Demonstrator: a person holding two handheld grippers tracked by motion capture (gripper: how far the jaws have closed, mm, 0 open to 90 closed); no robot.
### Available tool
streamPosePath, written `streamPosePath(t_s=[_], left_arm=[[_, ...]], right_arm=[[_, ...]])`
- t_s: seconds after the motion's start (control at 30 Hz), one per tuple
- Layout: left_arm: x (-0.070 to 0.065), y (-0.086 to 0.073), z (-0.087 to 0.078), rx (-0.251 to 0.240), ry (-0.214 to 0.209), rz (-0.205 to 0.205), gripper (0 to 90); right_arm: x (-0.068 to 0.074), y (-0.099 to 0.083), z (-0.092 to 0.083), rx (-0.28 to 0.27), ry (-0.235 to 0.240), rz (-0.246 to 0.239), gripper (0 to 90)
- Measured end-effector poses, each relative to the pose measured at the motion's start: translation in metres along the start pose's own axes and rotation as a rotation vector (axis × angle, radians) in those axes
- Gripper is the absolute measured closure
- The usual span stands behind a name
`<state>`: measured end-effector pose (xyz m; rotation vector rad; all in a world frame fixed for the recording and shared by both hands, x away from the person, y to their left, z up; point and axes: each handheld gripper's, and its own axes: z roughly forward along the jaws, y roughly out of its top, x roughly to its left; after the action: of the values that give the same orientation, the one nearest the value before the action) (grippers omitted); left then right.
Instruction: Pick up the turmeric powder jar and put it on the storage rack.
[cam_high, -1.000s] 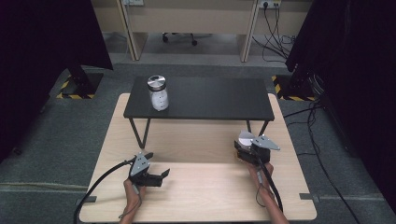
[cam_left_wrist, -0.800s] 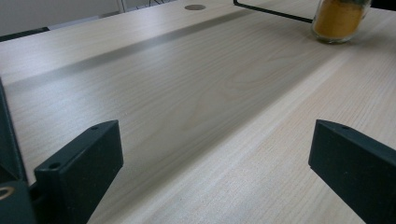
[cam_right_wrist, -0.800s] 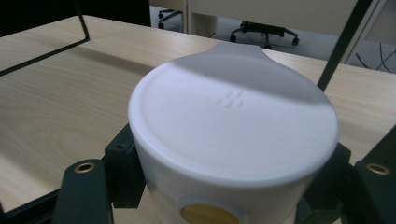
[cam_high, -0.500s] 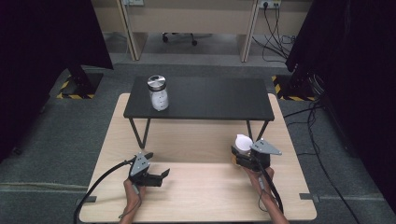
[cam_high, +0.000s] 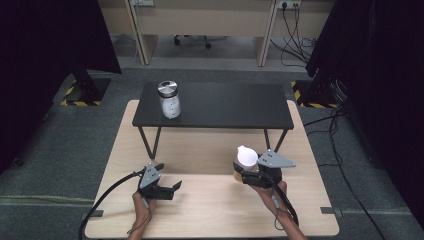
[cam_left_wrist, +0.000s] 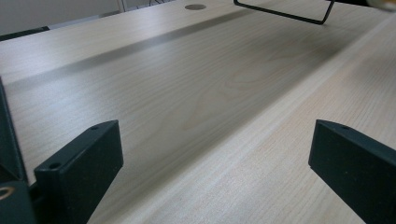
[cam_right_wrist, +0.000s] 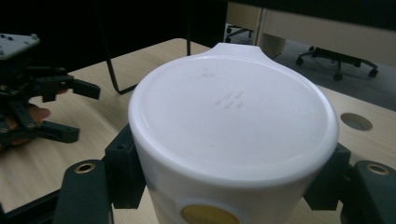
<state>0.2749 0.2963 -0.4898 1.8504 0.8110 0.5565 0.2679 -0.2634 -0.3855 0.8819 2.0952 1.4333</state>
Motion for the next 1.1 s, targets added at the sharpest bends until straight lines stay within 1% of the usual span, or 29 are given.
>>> streamPosePath(t_s=[0.13, 0.27, 0.37, 0.53, 0.67, 0.87, 1.0, 1.1], left_arm=[[0.000, 0.000, 0.000, 0.000, 0.000, 0.000, 2.3], [0.000, 0.000, 0.000, 0.001, -0.001, -0.004, 2.4], [0.000, 0.000, 0.000, 0.002, -0.001, -0.006, 2.3], [0.001, 0.000, 0.000, 0.002, -0.002, -0.006, 2.3], [0.001, 0.000, 0.000, 0.002, -0.003, -0.005, 2.3], [0.001, 0.000, 0.001, -0.001, -0.003, -0.012, 2.5], [0.001, 0.000, 0.001, 0.001, -0.004, -0.011, 2.5], [0.002, 0.000, 0.001, 0.001, -0.004, -0.012, 2.5]], right_arm=[[0.005, 0.018, 0.000, -0.003, 0.042, -0.016, 30.9], [0.009, 0.036, 0.000, -0.004, 0.073, -0.033, 30.9], [0.009, 0.051, 0.001, 0.000, 0.104, -0.030, 30.9], [0.014, 0.078, 0.007, 0.008, 0.135, -0.062, 30.9], [0.020, 0.103, 0.013, 0.002, 0.157, -0.085, 30.9], [0.027, 0.136, 0.024, -0.014, 0.180, -0.085, 31.0], [0.030, 0.156, 0.033, -0.007, 0.173, -0.094, 30.9], [0.029, 0.171, 0.042, -0.002, 0.157, -0.083, 30.9]])
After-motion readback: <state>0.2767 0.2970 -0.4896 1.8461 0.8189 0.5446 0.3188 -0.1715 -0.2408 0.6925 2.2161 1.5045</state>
